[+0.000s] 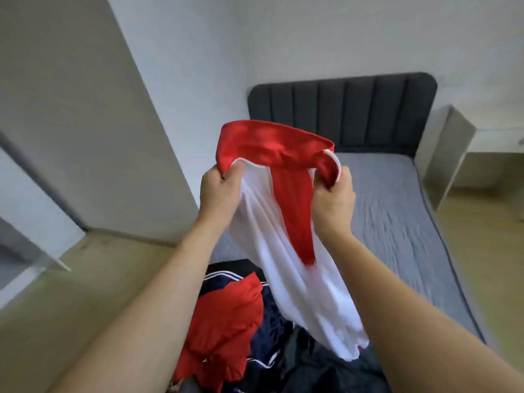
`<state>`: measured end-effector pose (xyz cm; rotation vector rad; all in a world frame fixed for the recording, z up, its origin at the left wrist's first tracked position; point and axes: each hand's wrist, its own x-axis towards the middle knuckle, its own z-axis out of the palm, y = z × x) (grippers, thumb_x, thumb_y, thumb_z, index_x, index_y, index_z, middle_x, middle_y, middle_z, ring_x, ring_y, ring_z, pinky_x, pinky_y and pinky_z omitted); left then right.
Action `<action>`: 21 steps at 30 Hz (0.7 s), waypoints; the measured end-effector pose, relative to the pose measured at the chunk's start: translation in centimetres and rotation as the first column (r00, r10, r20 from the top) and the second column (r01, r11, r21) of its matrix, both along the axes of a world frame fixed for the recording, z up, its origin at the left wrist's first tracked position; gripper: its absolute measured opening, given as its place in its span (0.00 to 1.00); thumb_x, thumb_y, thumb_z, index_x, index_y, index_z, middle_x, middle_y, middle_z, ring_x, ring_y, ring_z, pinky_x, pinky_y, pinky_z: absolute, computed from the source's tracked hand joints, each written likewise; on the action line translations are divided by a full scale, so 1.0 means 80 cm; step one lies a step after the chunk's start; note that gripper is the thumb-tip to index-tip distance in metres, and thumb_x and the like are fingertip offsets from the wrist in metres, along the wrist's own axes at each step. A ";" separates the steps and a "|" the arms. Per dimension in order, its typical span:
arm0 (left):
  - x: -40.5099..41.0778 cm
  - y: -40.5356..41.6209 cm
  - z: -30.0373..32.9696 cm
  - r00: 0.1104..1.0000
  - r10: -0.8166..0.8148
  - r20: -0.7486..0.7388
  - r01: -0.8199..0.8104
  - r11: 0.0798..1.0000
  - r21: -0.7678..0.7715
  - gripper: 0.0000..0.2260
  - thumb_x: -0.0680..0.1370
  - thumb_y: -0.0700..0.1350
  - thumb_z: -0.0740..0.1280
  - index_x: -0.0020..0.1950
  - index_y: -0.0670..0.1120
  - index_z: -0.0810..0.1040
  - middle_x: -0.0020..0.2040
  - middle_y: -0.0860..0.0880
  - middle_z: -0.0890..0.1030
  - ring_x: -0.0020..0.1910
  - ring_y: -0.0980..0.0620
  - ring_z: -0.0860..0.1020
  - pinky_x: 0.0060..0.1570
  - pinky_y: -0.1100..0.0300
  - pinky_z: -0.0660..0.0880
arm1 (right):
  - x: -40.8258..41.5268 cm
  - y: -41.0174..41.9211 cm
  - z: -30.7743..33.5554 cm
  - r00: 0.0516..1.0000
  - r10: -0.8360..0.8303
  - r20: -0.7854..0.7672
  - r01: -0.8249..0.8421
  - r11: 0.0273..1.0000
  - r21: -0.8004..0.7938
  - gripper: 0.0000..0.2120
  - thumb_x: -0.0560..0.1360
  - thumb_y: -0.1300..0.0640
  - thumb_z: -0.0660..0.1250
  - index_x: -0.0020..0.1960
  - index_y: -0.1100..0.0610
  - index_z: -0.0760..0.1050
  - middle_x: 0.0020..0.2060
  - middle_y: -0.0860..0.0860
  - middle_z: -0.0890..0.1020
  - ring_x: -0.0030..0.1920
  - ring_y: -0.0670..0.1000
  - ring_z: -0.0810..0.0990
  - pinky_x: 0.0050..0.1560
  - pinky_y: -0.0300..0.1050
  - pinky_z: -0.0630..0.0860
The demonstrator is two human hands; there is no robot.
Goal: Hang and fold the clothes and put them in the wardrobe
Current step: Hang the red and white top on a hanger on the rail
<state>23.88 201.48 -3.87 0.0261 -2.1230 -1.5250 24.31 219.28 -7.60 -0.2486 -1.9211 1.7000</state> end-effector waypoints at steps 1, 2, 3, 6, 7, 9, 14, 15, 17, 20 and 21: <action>0.005 -0.029 0.034 0.999 0.022 -0.044 -0.024 0.999 -0.046 0.09 0.75 0.52 0.66 0.35 0.53 0.74 0.28 0.60 0.70 0.29 0.60 0.68 0.32 0.66 0.67 | -0.003 -0.034 0.025 0.999 0.005 -0.033 -0.006 1.000 -0.018 0.06 0.78 0.47 0.60 0.43 0.44 0.66 0.32 0.37 0.77 0.35 0.33 0.75 0.30 0.34 0.66; 0.010 -0.062 0.064 0.995 0.051 -0.083 -0.059 0.993 -0.105 0.04 0.75 0.52 0.66 0.43 0.52 0.76 0.35 0.60 0.76 0.35 0.59 0.73 0.39 0.64 0.70 | -0.005 -0.069 0.050 0.997 0.011 -0.071 -0.014 0.999 -0.035 0.06 0.78 0.44 0.59 0.45 0.44 0.65 0.32 0.38 0.76 0.35 0.31 0.74 0.31 0.36 0.66; 0.016 -0.098 0.094 0.990 0.090 -0.104 -0.105 0.983 -0.153 0.08 0.74 0.51 0.65 0.50 0.50 0.74 0.42 0.57 0.78 0.41 0.56 0.75 0.44 0.61 0.71 | -0.009 -0.106 0.073 0.993 0.026 -0.113 -0.032 0.998 -0.049 0.07 0.79 0.43 0.59 0.46 0.45 0.66 0.33 0.38 0.75 0.35 0.29 0.74 0.33 0.35 0.66; 0.041 -0.223 0.167 0.975 0.181 -0.127 -0.207 0.949 -0.238 0.11 0.68 0.49 0.60 0.49 0.48 0.68 0.44 0.54 0.73 0.41 0.53 0.72 0.40 0.56 0.68 | -0.017 -0.222 0.126 0.969 0.112 -0.219 -0.124 0.991 -0.041 0.07 0.80 0.45 0.59 0.48 0.47 0.67 0.35 0.37 0.75 0.36 0.28 0.73 0.35 0.30 0.66; 0.052 -0.268 0.183 0.975 0.185 -0.125 -0.211 0.946 -0.247 0.11 0.68 0.47 0.59 0.49 0.47 0.68 0.43 0.55 0.72 0.41 0.54 0.71 0.40 0.57 0.67 | -0.017 -0.263 0.141 0.960 0.138 -0.243 -0.152 0.987 -0.040 0.07 0.80 0.45 0.58 0.49 0.47 0.68 0.36 0.37 0.75 0.36 0.28 0.73 0.36 0.32 0.65; 0.070 -0.367 0.199 0.964 0.229 -0.133 -0.260 0.916 -0.306 0.11 0.71 0.41 0.59 0.53 0.45 0.68 0.44 0.54 0.72 0.43 0.53 0.73 0.41 0.58 0.68 | -0.017 -0.349 0.168 0.939 0.202 -0.279 -0.219 0.975 -0.031 0.06 0.80 0.45 0.58 0.48 0.46 0.69 0.36 0.38 0.76 0.36 0.32 0.75 0.40 0.36 0.65; 0.119 -0.595 0.193 0.889 0.400 -0.221 -0.455 0.822 -0.341 0.14 0.76 0.46 0.67 0.53 0.50 0.62 0.41 0.56 0.71 0.32 0.63 0.73 0.30 0.69 0.65 | -0.007 -0.571 0.208 0.841 0.486 -0.237 -0.350 0.823 0.448 0.10 0.71 0.51 0.59 0.50 0.52 0.64 0.33 0.45 0.75 0.34 0.54 0.76 0.34 0.48 0.69; 0.129 -0.637 0.190 0.878 0.434 -0.202 -0.477 0.828 -0.295 0.18 0.75 0.48 0.70 0.56 0.50 0.62 0.43 0.55 0.72 0.33 0.61 0.73 0.32 0.67 0.67 | -0.005 -0.616 0.209 0.823 0.530 -0.203 -0.307 0.717 0.626 0.10 0.70 0.54 0.59 0.49 0.52 0.61 0.32 0.46 0.73 0.33 0.57 0.73 0.32 0.48 0.66; 0.144 -0.717 0.185 0.883 0.465 -0.068 -0.468 0.857 -0.218 0.22 0.73 0.48 0.73 0.62 0.49 0.68 0.48 0.51 0.76 0.38 0.56 0.76 0.39 0.60 0.73 | -0.007 -0.700 0.206 0.813 0.560 -0.158 -0.208 0.533 0.820 0.09 0.72 0.58 0.60 0.47 0.52 0.59 0.33 0.50 0.73 0.34 0.60 0.72 0.33 0.47 0.63; 0.159 -0.830 0.169 0.882 0.439 0.173 -0.398 0.888 -0.229 0.11 0.67 0.44 0.71 0.47 0.41 0.81 0.44 0.41 0.84 0.40 0.46 0.83 0.47 0.45 0.81 | -0.023 -0.809 0.194 0.852 0.509 -0.122 -0.207 0.542 0.815 0.03 0.75 0.58 0.61 0.46 0.55 0.65 0.38 0.56 0.79 0.38 0.62 0.75 0.35 0.47 0.65; 0.161 -0.867 0.162 0.864 0.449 0.230 -0.399 0.887 -0.233 0.12 0.64 0.44 0.70 0.45 0.40 0.82 0.43 0.40 0.84 0.40 0.44 0.83 0.46 0.45 0.81 | -0.031 -0.843 0.188 0.861 0.498 -0.102 -0.253 0.594 0.764 0.02 0.76 0.57 0.60 0.47 0.55 0.68 0.39 0.56 0.79 0.39 0.62 0.76 0.35 0.47 0.66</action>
